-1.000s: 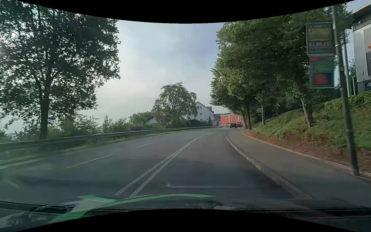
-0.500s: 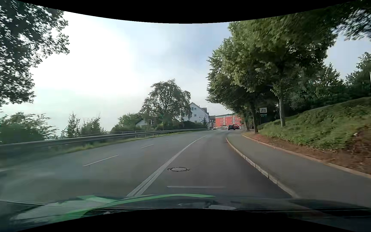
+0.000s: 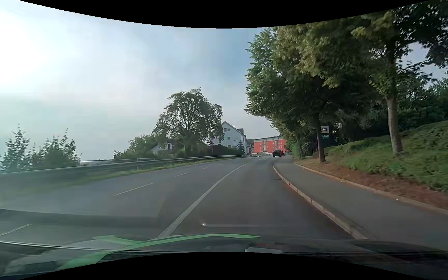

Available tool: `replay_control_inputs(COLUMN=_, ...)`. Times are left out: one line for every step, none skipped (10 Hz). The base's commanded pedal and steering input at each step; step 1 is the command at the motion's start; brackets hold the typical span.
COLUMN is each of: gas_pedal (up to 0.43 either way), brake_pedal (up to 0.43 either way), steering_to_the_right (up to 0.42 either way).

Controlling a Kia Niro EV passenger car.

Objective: Follow the waypoints while adhering to traffic rules and regulations

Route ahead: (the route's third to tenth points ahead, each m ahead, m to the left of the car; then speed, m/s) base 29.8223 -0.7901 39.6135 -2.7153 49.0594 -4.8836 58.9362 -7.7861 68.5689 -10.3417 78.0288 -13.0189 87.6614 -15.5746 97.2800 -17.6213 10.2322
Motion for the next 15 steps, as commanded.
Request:
replay_control_inputs(gas_pedal=0.118, brake_pedal=0.0, steering_to_the_right=0.025)
replay_control_inputs(gas_pedal=0.118, brake_pedal=0.0, steering_to_the_right=0.025)
replay_control_inputs(gas_pedal=0.118, brake_pedal=0.0, steering_to_the_right=0.025)
replay_control_inputs(gas_pedal=0.118, brake_pedal=0.0, steering_to_the_right=0.025)
replay_control_inputs(gas_pedal=0.118, brake_pedal=0.0, steering_to_the_right=0.025)
replay_control_inputs(gas_pedal=0.118, brake_pedal=0.0, steering_to_the_right=0.025)
replay_control_inputs(gas_pedal=0.118, brake_pedal=0.0, steering_to_the_right=0.025)
replay_control_inputs(gas_pedal=0.118, brake_pedal=0.0, steering_to_the_right=0.025)
replay_control_inputs(gas_pedal=0.118, brake_pedal=0.0, steering_to_the_right=0.025)
replay_control_inputs(gas_pedal=0.118, brake_pedal=0.0, steering_to_the_right=0.025)
replay_control_inputs(gas_pedal=0.118, brake_pedal=0.0, steering_to_the_right=0.025)
replay_control_inputs(gas_pedal=0.118, brake_pedal=0.0, steering_to_the_right=0.025)
replay_control_inputs(gas_pedal=0.118, brake_pedal=0.0, steering_to_the_right=0.025)
replay_control_inputs(gas_pedal=0.118, brake_pedal=0.0, steering_to_the_right=0.025)
replay_control_inputs(gas_pedal=0.118, brake_pedal=0.0, steering_to_the_right=0.025)
